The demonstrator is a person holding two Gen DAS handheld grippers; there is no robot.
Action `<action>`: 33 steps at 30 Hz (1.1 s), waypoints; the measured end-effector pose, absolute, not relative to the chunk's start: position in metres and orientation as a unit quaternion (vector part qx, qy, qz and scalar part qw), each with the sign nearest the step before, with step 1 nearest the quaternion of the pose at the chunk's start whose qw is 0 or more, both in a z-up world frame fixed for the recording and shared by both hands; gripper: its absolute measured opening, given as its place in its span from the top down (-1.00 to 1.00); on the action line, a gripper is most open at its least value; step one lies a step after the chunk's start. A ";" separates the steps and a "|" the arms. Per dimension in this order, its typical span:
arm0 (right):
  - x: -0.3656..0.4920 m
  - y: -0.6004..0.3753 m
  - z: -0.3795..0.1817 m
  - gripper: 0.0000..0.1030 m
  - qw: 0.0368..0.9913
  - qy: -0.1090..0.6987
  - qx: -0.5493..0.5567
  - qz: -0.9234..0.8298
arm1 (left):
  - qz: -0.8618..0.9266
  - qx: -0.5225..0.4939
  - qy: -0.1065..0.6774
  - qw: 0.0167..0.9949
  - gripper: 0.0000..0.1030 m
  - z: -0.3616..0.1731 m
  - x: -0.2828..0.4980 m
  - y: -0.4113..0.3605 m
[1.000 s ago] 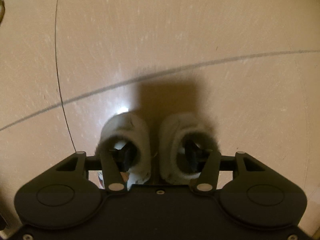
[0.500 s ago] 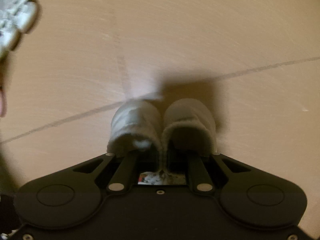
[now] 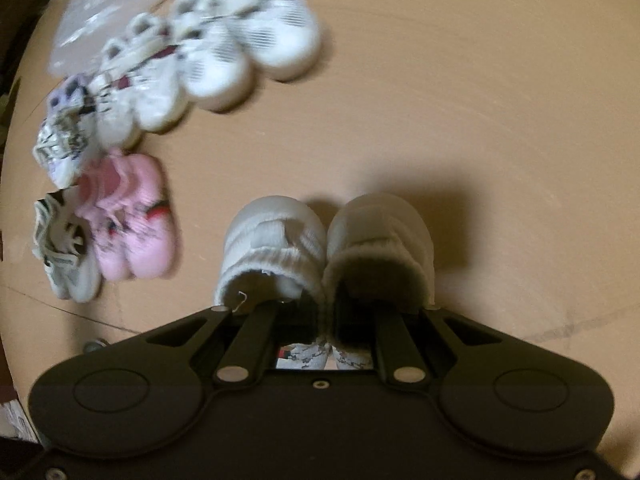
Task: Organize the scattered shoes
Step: 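Carry the sock shoe pair with the right tool and lower it beside the pink pair, then open the right tool and raise it from the sock shoes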
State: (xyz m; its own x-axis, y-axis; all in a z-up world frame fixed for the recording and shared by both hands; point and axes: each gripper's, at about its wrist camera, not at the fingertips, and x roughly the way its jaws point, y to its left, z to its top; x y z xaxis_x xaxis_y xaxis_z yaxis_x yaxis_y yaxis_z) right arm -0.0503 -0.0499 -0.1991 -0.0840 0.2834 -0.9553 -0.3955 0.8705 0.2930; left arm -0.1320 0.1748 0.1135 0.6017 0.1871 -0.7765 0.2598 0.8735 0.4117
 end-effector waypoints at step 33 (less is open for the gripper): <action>-0.021 0.054 -0.179 0.06 0.724 0.636 -0.051 0.263 | -0.005 0.229 0.481 0.846 -0.72 0.097 -0.149 0.223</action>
